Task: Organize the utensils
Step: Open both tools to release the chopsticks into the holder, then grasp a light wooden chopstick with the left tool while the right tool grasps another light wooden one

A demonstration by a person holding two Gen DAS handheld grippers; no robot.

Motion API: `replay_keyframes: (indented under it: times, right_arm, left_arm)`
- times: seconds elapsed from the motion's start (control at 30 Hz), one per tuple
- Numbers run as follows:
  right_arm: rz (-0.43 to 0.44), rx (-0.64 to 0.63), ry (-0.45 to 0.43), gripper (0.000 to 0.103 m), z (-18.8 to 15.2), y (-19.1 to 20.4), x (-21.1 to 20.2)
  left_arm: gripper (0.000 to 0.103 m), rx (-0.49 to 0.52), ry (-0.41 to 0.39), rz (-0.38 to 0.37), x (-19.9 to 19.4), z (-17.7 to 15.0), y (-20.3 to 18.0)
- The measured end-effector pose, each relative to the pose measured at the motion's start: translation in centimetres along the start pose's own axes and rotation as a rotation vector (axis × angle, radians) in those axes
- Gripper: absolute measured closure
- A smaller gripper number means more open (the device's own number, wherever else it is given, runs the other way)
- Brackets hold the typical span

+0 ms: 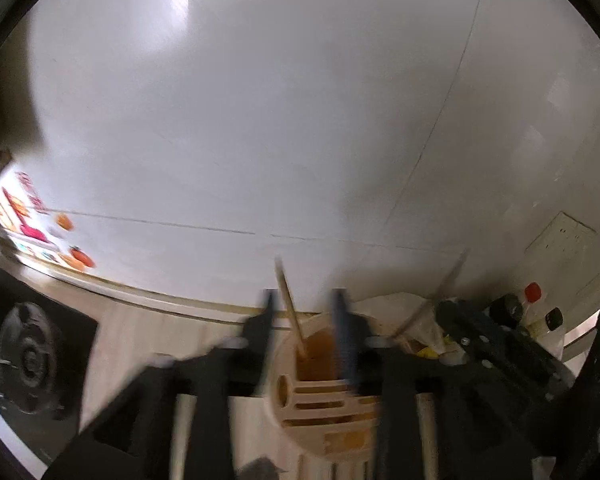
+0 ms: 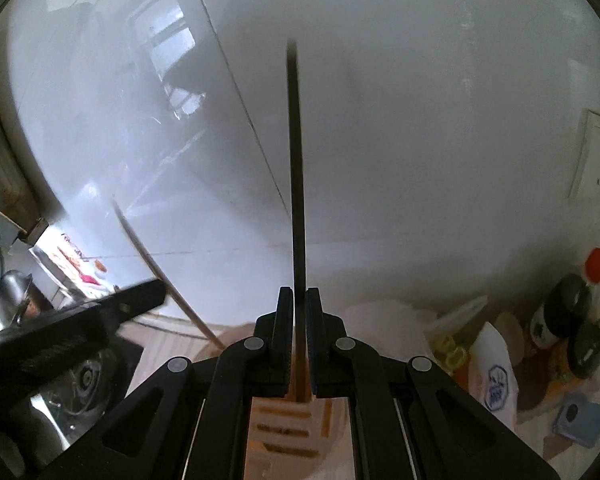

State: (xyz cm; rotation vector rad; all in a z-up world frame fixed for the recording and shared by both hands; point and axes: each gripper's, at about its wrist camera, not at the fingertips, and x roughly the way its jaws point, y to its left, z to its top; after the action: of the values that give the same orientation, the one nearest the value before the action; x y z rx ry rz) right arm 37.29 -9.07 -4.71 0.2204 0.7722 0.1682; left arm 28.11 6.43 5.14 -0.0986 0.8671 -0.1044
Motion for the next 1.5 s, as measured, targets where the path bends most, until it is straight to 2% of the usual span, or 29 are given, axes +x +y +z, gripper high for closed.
replay_keyframes:
  times: [0.03,0.07,0.1,0.13,0.17,0.2,0.23,0.33,0.43,0.53,0.67,0.8,0.87,0.93,1.1,1.2,1.23,1.27,1.3,1.4,1.5]
  right_arm:
    - [-0.001,0.000,0.005,0.081,-0.1,-0.2,-0.4]
    - [-0.001,0.006,0.006,0.075,-0.1,-0.4,-0.9]
    - [0.000,0.016,0.002,0.067,-0.3,-0.9,-1.7]
    - [-0.009,0.025,-0.002,0.064,-0.4,-1.2,-2.5]
    - [-0.014,0.034,-0.004,0.064,-0.5,-1.4,-3.1]
    - [-0.026,0.047,-0.008,0.059,-0.9,-1.8,-4.1]
    - [-0.043,0.054,-0.008,0.051,-1.2,-2.1,-4.7]
    - [-0.088,0.082,-0.002,0.036,-3.0,-2.9,-6.8]
    - [-0.108,0.110,0.006,0.023,-5.3,-3.8,-8.8]
    - [-0.121,0.124,0.020,0.015,-7.9,-4.8,-10.1]
    - [-0.167,0.125,0.090,0.015,-11.2,-5.9,-10.1]
    - [-0.202,0.142,0.208,0.015,-15.1,-7.6,-8.8]
    - [-0.215,0.147,0.269,0.024,-16.9,-8.3,-7.8]
    - [-0.227,0.150,0.346,0.036,-19.0,-9.0,-6.4]
    - [-0.242,0.172,0.487,0.056,-23.6,-10.9,-3.5]
    - [-0.248,0.206,0.549,0.069,-25.7,-12.4,-2.1]
    - [-0.248,0.216,0.568,0.072,-26.3,-12.8,-1.8]
    - [-0.250,0.224,0.584,0.073,-26.8,-13.2,-1.4]
    - [-0.252,0.230,0.597,0.075,-27.3,-13.6,-1.1]
    - [-0.251,0.243,0.631,0.078,-28.2,-14.0,-0.2]
    - [-0.254,0.227,0.665,0.079,-28.9,-14.0,0.7]
  left_arm:
    - [0.032,-0.001,-0.026,0.023,-1.0,-0.2,0.4]
    - [0.024,-0.003,-0.041,0.032,-1.7,-0.3,0.5]
    - [0.023,-0.007,-0.058,0.044,-2.4,-0.5,0.8]
    - [0.020,-0.008,-0.067,0.065,-3.2,-1.1,1.2]
    - [0.009,-0.007,-0.070,0.077,-3.7,-1.5,1.4]
    - [0.002,-0.007,-0.071,0.088,-4.0,-1.9,1.5]
    - [0.000,-0.007,-0.070,0.105,-4.4,-2.7,1.8]
    - [0.000,-0.007,-0.033,0.136,-4.6,-5.4,2.4]
    - [0.000,-0.012,0.014,0.144,-4.0,-8.3,2.8]
    - [0.000,-0.012,0.080,0.150,-3.3,-11.7,2.6]
    - [0.000,0.003,0.168,0.166,-1.7,-15.8,2.5]
    - [0.000,0.031,0.260,0.177,0.6,-19.4,2.1]
    - [0.000,0.050,0.313,0.172,2.0,-21.3,1.6]
    - [0.000,0.060,0.354,0.168,3.1,-22.7,1.4]
    - [0.003,0.075,0.464,0.151,6.2,-25.8,1.0]
    - [0.018,0.087,0.525,0.124,8.0,-27.3,0.7]
    - [0.026,0.095,0.549,0.114,8.6,-27.8,0.6]
    - [0.033,0.100,0.567,0.106,9.1,-28.1,0.4]
    - [0.035,0.102,0.583,0.097,9.6,-28.5,0.3]
    - [0.054,0.101,0.619,0.079,10.6,-29.2,0.1]
    - [0.070,0.122,0.593,0.089,10.5,-29.2,-0.2]
